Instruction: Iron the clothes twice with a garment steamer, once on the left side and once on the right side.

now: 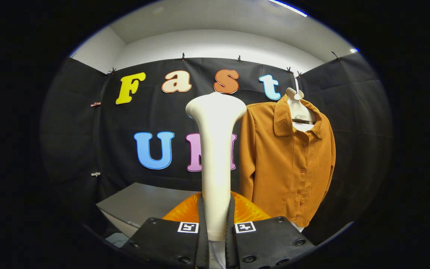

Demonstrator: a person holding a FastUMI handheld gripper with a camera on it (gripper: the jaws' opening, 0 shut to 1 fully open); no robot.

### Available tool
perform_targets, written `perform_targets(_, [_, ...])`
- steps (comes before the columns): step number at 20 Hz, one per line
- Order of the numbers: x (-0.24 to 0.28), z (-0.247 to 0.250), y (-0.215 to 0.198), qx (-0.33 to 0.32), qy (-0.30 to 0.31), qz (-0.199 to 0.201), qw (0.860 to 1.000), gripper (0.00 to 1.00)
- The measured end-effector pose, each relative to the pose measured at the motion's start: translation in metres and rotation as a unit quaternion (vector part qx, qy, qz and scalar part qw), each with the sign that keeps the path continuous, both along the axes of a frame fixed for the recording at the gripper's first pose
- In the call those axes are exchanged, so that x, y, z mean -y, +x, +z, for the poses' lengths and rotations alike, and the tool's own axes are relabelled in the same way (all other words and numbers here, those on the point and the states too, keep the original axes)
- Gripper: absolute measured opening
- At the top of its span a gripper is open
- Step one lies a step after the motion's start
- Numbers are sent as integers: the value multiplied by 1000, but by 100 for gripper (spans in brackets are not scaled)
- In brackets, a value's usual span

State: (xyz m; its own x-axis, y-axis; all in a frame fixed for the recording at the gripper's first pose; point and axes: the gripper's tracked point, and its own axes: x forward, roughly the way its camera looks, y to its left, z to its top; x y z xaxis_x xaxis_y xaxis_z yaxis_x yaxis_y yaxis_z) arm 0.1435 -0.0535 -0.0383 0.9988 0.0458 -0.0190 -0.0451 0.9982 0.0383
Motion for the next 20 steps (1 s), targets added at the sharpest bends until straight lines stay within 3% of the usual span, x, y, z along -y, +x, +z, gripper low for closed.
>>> perform_targets(20, [-1, 0, 0, -1, 5, 0, 1000, 20])
